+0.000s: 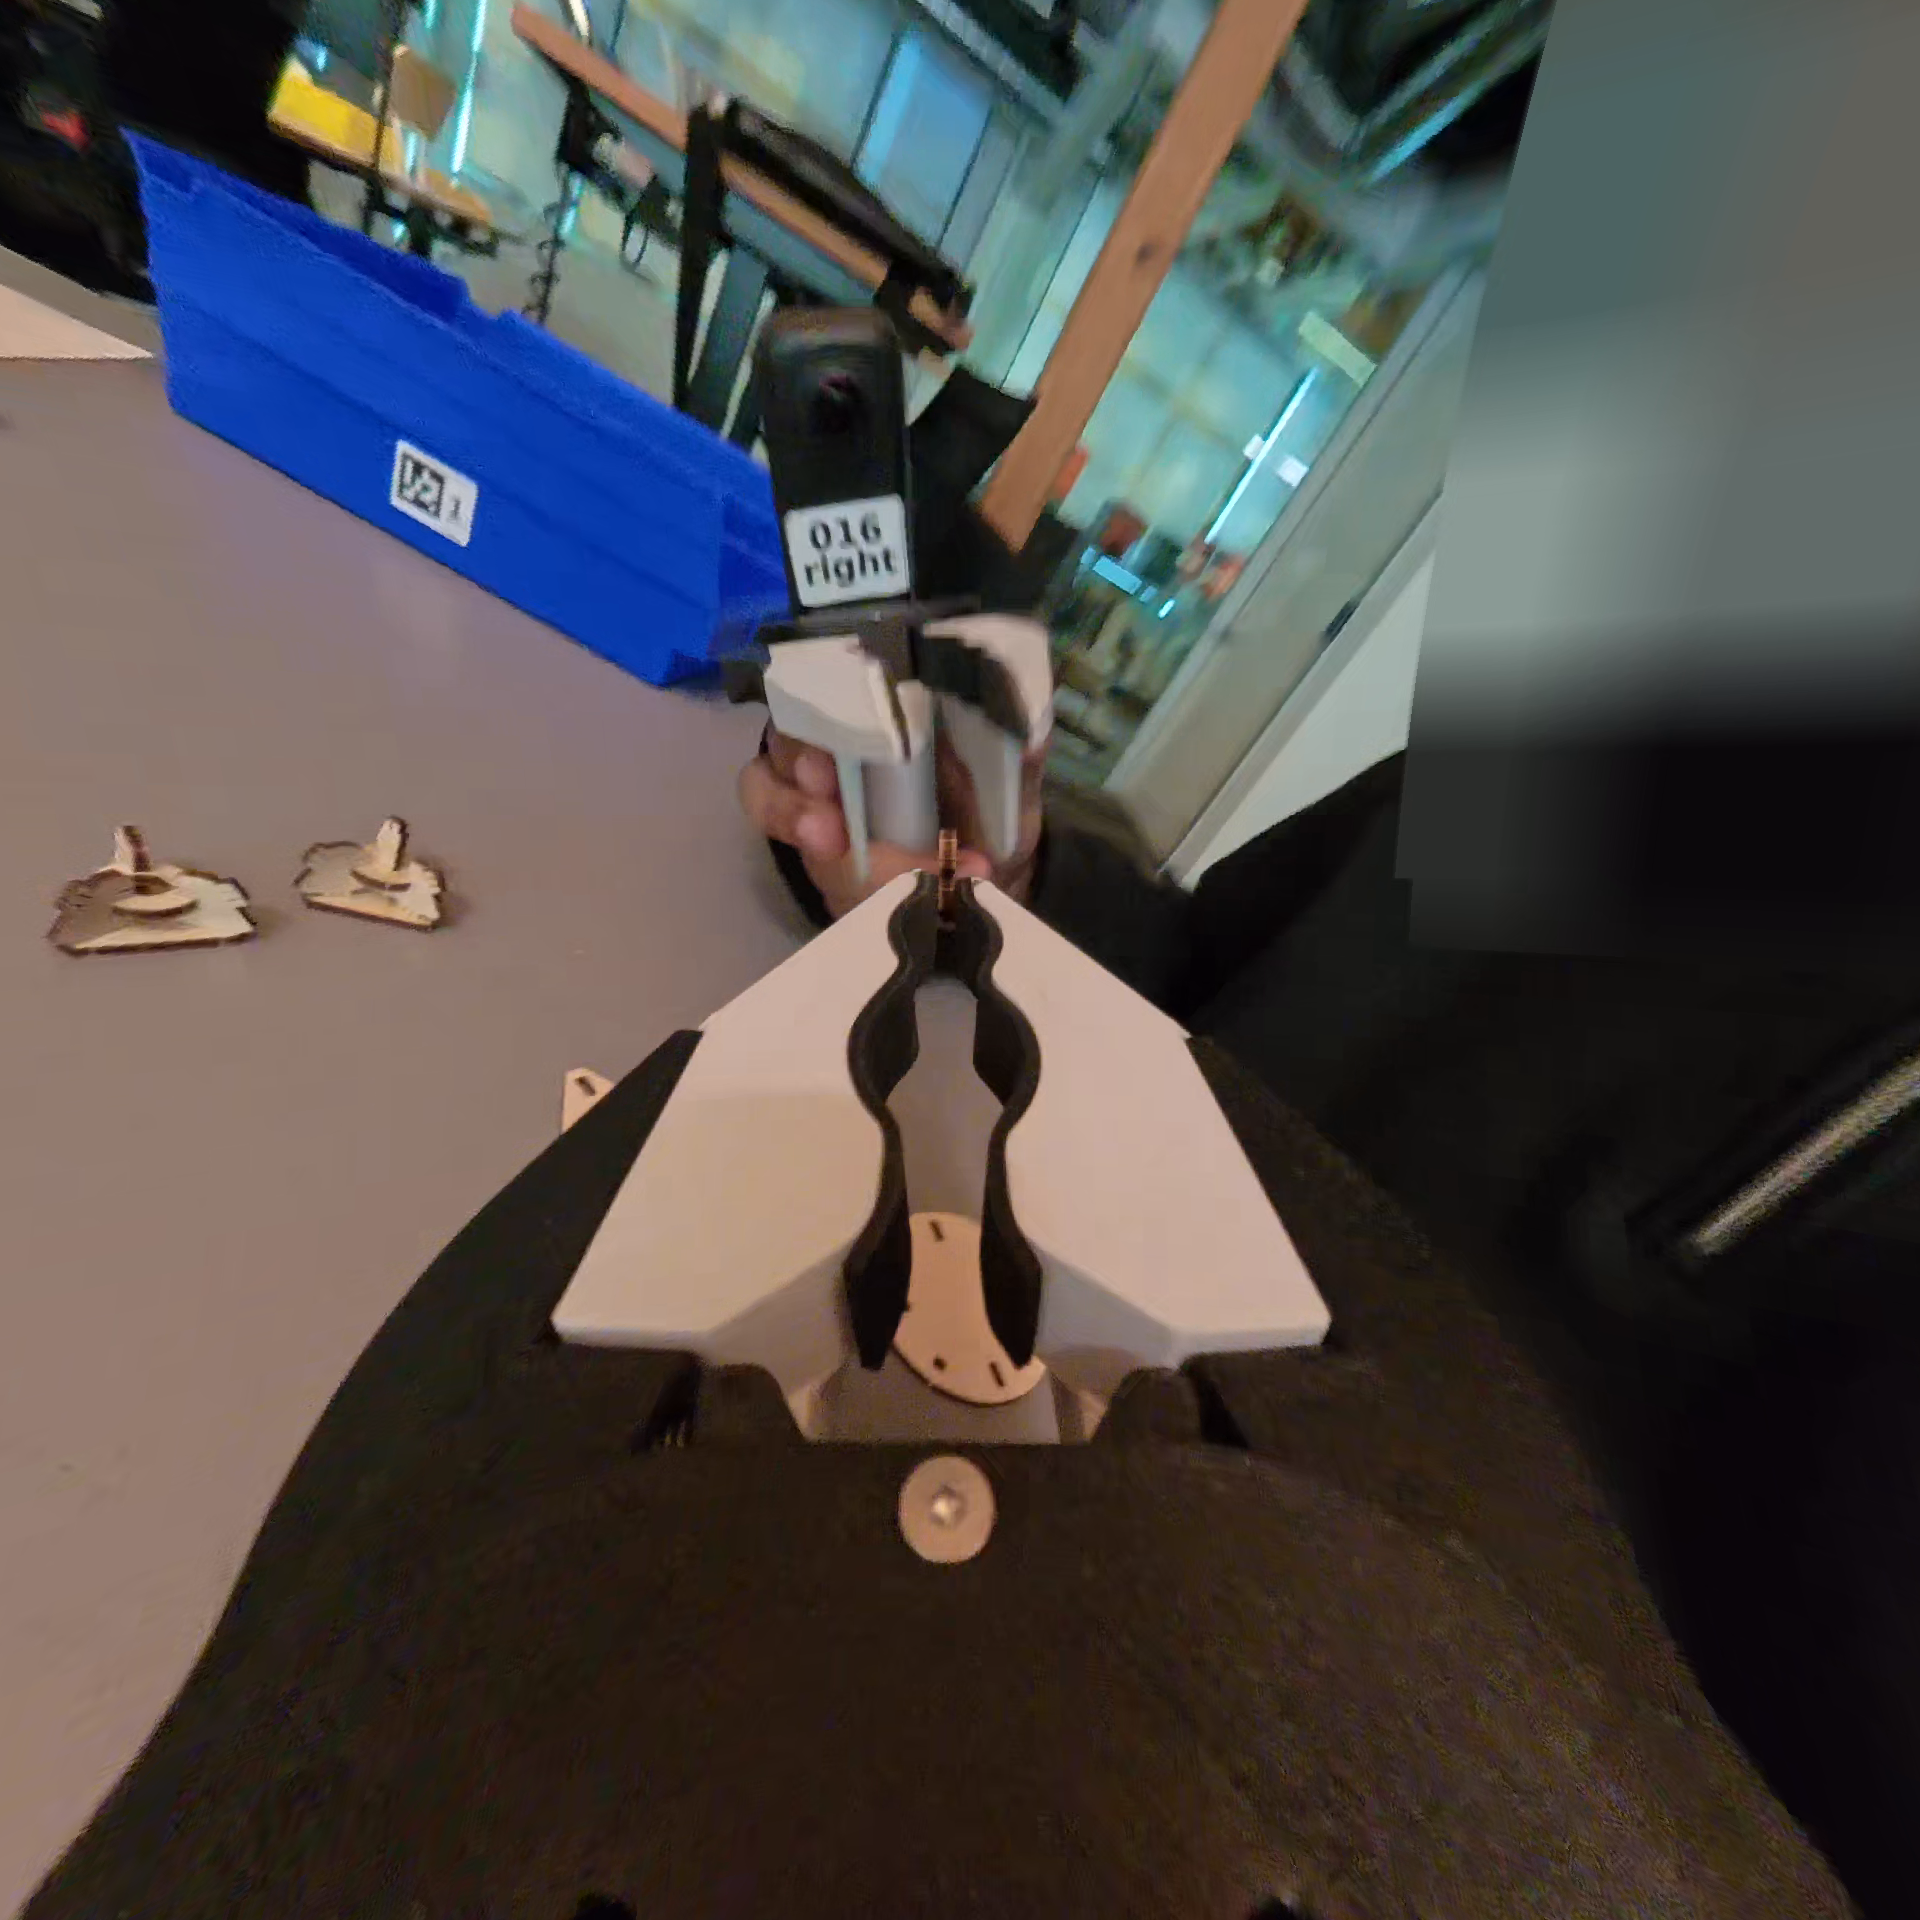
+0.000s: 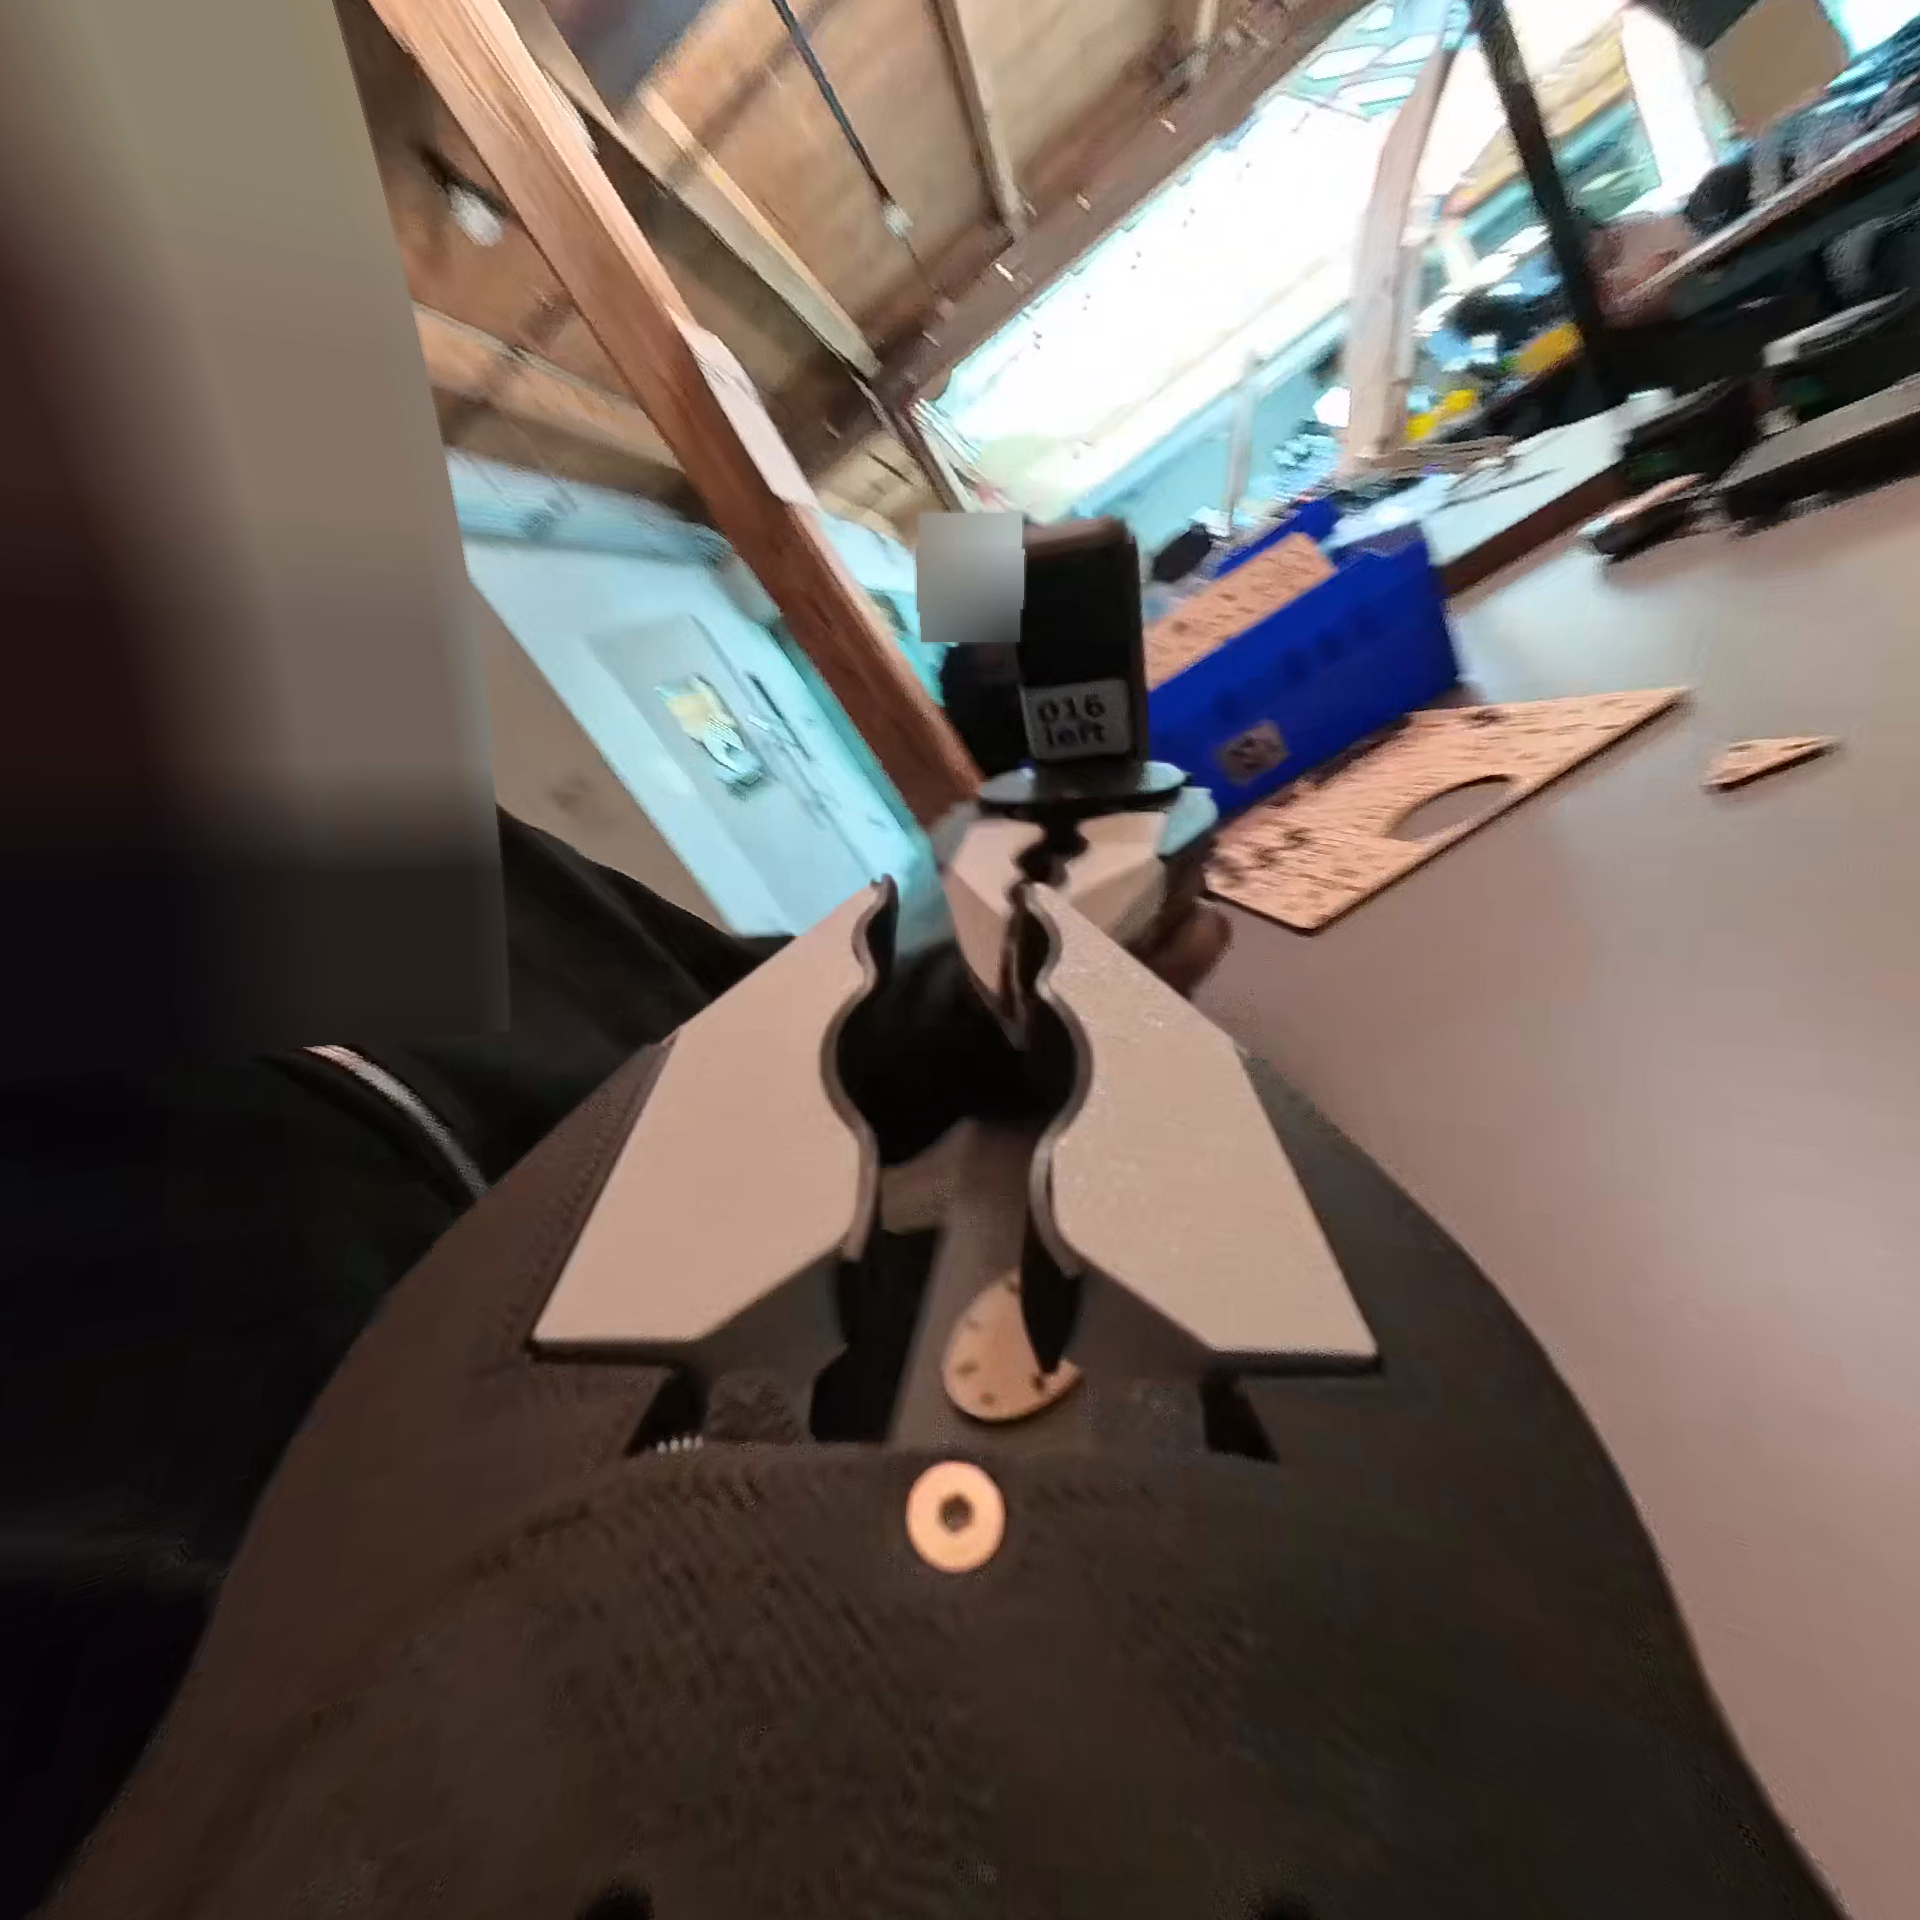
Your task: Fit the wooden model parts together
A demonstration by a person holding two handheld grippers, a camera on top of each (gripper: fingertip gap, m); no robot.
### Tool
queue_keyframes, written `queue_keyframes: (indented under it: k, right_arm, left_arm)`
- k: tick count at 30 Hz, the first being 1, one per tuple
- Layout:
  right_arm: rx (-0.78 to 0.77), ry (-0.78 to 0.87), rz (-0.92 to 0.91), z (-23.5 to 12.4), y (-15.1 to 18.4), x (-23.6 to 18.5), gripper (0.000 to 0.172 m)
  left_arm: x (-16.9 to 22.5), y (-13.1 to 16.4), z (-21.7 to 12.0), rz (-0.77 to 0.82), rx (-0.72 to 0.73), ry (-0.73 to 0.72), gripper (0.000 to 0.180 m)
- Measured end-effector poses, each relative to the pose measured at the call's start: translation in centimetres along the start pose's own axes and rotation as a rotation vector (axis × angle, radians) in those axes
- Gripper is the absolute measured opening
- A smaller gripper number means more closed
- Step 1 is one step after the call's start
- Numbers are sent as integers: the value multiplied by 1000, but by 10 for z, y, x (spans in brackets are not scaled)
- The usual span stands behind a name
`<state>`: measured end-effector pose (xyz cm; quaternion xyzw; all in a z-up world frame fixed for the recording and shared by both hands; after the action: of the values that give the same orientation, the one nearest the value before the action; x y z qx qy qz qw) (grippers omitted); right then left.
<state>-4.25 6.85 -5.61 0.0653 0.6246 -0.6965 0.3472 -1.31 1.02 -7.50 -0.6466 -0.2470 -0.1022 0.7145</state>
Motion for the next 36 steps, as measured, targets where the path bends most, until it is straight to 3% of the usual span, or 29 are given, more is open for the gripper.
queue_keyframes:
  k: [4, 7, 9, 11, 12, 16, 22, 25, 29, 32, 36]
  right_arm:
    - [-107, 120, -279, 9, 10, -4, 20]
    - [-144, 237, -705, 15, 14, -17, 27]
    - [-200, 404, -977, 12, 19, -11, 24]
    - [-298, 462, -1113, 10, 31, -4, 7]
    - [-334, 456, -1106, 11, 37, -1, 5]
    - [-311, 452, -1045, 13, 34, 0, 28]
    - [-320, 449, -1073, 14, 36, -1, 26]
    - [-329, 448, -1096, 14, 37, -2, 13]
    - [-314, 456, -1099, 13, 34, -2, 12]
    - [-269, 490, -1099, 9, 26, -2, 11]
    - [-177, 575, -1031, -5, 6, 5, 11]
  left_arm:
    - [-6, -9, -12, -112, 81, 46, 1]
    - [-5, -7, -12, -264, 85, 159, 1]
    - [-3, -6, -12, -336, 77, 225, 2]
    - [-4, -1, -10, -356, 49, 231, 2]
    - [-5, 2, -9, -353, 30, 219, 2]
    - [-8, 7, -6, -344, -6, 181, 2]
    - [-8, 13, -2, -385, -47, 195, 1]
    - [-7, 13, -2, -392, -45, 204, 2]
    - [-8, 12, -3, -403, -35, 208, 0]
    - [-9, 6, -6, -375, 1, 192, 20]
    - [-18, 0, -13, -209, 28, 17, 24]
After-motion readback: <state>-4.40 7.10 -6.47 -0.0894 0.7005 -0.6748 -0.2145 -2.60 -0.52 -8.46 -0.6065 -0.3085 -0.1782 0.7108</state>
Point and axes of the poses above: each gripper's, where its closed fingertips meet, z out along the fingers, y out of its underside, x = y × z across the jaws, the point moved 3 cm from there along -z, back along the fingers
